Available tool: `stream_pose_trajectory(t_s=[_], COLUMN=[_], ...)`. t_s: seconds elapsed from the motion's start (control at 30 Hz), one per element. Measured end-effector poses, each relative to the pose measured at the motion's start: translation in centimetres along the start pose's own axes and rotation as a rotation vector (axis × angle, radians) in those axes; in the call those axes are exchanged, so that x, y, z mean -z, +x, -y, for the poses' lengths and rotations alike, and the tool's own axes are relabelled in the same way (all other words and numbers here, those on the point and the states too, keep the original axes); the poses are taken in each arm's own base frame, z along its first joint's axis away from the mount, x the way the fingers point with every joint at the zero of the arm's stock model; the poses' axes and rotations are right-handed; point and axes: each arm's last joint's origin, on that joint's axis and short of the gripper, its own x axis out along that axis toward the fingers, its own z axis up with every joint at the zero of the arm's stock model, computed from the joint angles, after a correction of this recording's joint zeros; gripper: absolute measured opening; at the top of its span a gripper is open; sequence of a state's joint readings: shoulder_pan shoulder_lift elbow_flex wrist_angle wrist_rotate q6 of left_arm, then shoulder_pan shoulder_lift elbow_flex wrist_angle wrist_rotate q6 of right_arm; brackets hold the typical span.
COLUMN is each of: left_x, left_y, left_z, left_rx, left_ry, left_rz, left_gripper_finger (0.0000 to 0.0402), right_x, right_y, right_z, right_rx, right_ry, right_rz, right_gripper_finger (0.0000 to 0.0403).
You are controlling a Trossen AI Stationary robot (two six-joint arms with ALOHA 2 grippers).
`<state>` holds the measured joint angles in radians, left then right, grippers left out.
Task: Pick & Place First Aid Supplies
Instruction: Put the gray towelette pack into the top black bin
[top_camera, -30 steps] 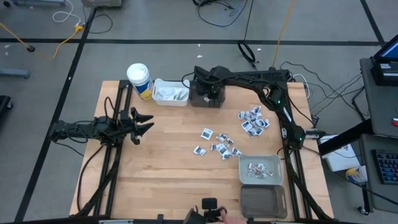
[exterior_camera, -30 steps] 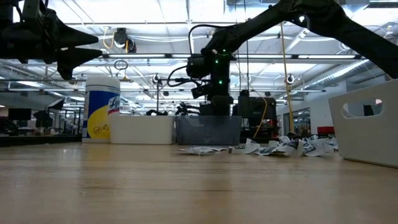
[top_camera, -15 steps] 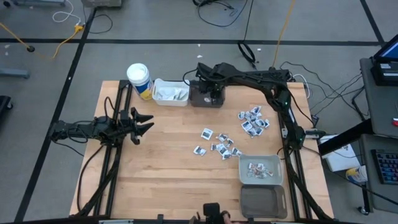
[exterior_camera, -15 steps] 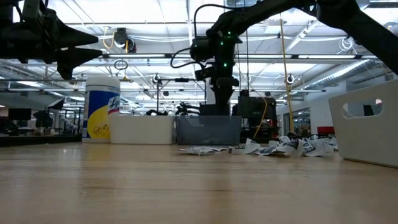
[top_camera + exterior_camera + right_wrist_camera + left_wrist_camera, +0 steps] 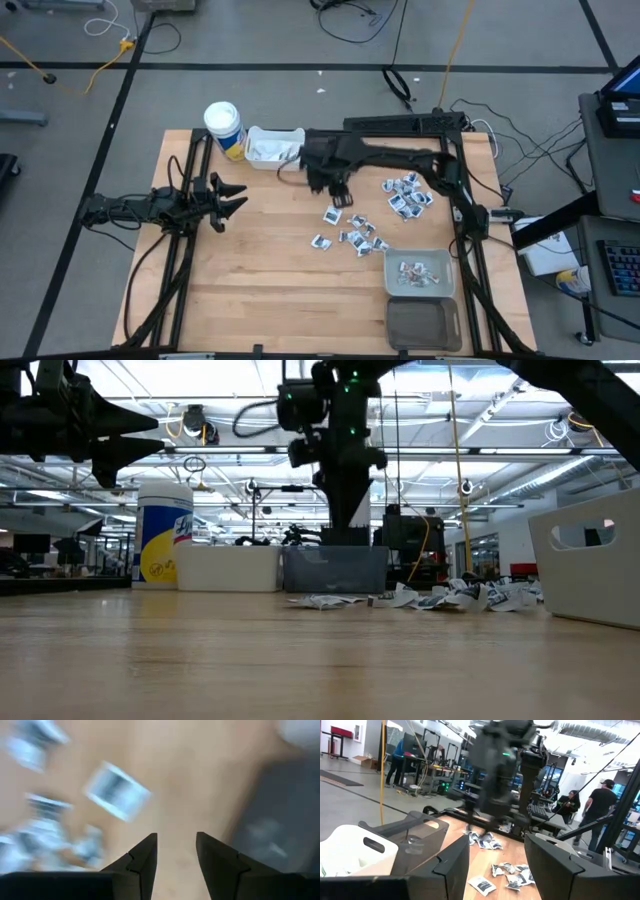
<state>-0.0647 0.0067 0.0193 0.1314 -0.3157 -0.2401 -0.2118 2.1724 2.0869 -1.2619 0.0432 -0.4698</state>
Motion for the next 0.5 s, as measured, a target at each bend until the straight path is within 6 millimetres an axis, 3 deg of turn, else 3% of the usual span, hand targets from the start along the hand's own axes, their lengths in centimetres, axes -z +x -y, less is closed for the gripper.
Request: stream_pose_trajectory(t_s=[0.17, 0.5], left_x=[0.0, 0.0], left_y=[0.0, 0.0], left_z=[0.0, 0.0], left_rx=[0.000, 0.000], left_ry=[0.000, 0.000], left_rz=[0.000, 0.000], left_gripper_finger=[0.0196, 0.0196], right_x=[-0.9, -0.6], right_y=[0.7, 5.9], right_z=[-2.4, -4.7], right_rx=[-0.053, -0.065], right_ry=[-0.040, -0.079], right_rz=[0.015, -0.003], right_gripper_finger=[0.0130, 0.0130])
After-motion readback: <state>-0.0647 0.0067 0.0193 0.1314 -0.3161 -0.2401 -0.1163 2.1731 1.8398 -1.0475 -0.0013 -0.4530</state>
